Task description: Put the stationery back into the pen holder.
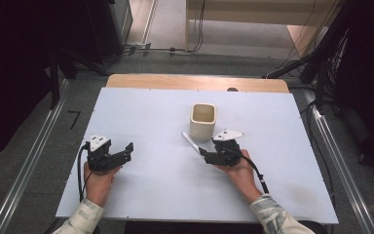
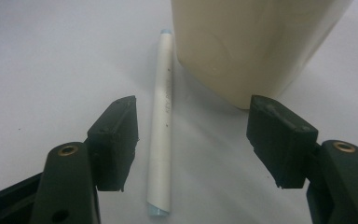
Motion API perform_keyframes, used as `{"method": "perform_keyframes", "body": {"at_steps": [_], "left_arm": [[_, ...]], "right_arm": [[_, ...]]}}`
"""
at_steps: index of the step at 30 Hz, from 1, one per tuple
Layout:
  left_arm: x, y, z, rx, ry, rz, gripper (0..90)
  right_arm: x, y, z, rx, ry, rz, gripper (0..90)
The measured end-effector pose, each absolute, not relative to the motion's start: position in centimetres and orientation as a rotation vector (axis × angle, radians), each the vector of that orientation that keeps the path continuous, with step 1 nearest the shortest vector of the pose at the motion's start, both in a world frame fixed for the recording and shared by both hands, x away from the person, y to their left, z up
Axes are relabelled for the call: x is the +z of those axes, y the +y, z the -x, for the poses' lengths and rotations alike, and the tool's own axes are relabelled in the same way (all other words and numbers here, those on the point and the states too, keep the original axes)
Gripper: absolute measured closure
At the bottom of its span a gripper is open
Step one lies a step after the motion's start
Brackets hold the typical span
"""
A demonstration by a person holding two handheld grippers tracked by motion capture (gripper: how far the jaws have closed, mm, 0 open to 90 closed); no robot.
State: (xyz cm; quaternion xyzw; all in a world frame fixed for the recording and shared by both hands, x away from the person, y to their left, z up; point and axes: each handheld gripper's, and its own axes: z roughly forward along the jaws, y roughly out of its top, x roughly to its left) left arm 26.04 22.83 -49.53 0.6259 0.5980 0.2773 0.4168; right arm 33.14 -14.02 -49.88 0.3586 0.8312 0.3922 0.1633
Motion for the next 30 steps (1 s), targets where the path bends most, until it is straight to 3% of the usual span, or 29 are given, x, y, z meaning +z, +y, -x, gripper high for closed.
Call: {"method": "perform_keyframes", "body": {"at_steps": [6, 14, 30], "left_arm": [[-49.5, 22.8, -26.0, 0.696, 1.5, -1.572, 16.4], [-49.5, 22.9, -26.0, 0.691, 1.501, -1.576, 16.4], [-49.5, 22.9, -26.1, 0.688, 1.501, -1.583, 16.4]], "right_arm": [[-50.2, -13.3, -33.3, 1.106, 2.383, -1.011, 34.8], [-50.4, -12.1, -33.4, 1.097, 2.409, -0.975, 45.3], [-50.9, -11.2, -33.9, 1.072, 2.401, -0.937, 58.2]]}}
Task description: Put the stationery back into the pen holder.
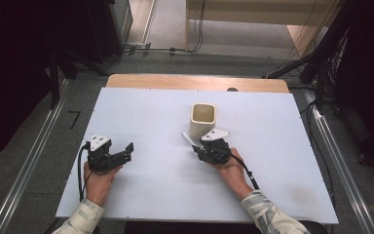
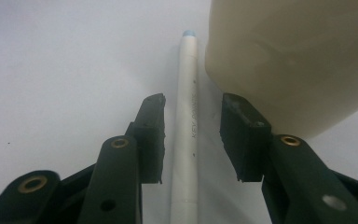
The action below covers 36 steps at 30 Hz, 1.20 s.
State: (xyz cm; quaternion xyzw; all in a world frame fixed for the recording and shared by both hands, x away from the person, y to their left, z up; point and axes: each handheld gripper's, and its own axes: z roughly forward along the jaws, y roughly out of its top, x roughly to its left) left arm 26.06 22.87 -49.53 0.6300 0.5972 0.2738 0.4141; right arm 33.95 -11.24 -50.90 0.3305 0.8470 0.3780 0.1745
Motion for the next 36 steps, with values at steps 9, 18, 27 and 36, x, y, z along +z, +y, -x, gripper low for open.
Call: {"method": "perform_keyframes", "body": {"at_steps": [9, 18, 27, 36], "left_arm": [[-49.5, 22.9, -26.1, 0.686, 1.501, -1.583, 16.4], [-49.5, 22.9, -26.1, 0.687, 1.502, -1.583, 16.5], [-49.6, 22.9, -26.1, 0.686, 1.5, -1.587, 16.5], [-49.6, 22.8, -26.1, 0.688, 1.498, -1.589, 16.5]], "right_arm": [[-51.2, -10.5, -34.2, 1.049, 2.406, -0.925, 62.7], [-51.3, -10.3, -34.5, 1.05, 2.415, -0.919, 64.7], [-51.4, -9.8, -34.8, 1.048, 2.426, -0.906, 65.9], [-51.7, -9.6, -35.2, 1.041, 2.43, -0.91, 67.1]]}}
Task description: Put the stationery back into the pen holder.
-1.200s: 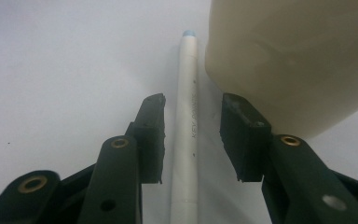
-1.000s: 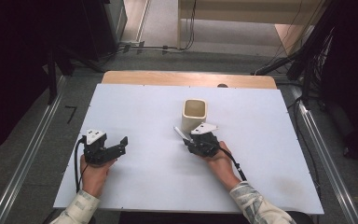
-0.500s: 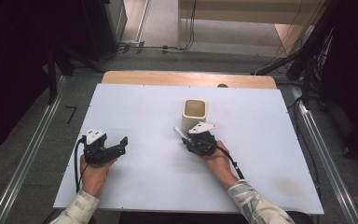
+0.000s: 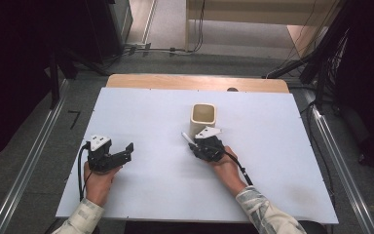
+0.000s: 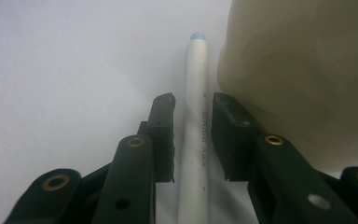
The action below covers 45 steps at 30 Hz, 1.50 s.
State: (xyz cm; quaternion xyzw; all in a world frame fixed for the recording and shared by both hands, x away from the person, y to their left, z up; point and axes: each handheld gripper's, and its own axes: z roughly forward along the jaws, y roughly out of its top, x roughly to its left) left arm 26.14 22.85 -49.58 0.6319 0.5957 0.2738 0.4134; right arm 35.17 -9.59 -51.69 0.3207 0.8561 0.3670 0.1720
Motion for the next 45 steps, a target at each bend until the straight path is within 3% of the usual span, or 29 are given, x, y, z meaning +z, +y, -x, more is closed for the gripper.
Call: {"method": "perform_keyframes", "body": {"at_steps": [17, 45], "left_arm": [[-49.6, 22.8, -26.1, 0.687, 1.502, -1.594, 16.6], [-49.6, 22.9, -26.2, 0.682, 1.504, -1.586, 16.6]], "right_arm": [[-51.7, -9.2, -35.3, 1.032, 2.442, -0.911, 75.3], [-49.8, -9.3, -34.4, 1.079, 2.439, -0.897, 76.3]]}}
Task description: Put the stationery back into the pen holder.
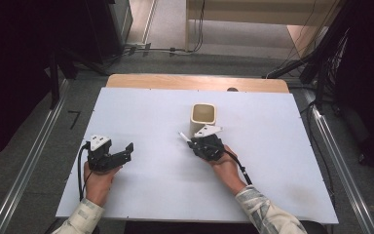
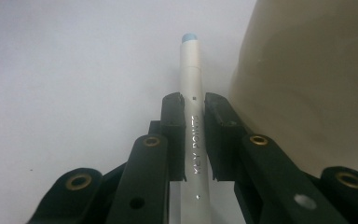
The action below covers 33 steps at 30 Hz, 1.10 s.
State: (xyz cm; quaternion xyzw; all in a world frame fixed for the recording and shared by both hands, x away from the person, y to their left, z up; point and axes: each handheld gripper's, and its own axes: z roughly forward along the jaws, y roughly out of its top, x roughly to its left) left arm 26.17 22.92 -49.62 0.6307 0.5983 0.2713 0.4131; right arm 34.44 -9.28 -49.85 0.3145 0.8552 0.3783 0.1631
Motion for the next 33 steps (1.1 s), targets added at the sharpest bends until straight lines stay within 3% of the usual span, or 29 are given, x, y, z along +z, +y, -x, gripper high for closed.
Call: {"method": "perform_keyframes", "body": {"at_steps": [33], "left_arm": [[-49.5, 23.0, -26.1, 0.684, 1.505, -1.582, 16.6]], "right_arm": [[-44.8, -9.7, -33.2, 1.241, 2.398, -0.855, 76.2]]}}
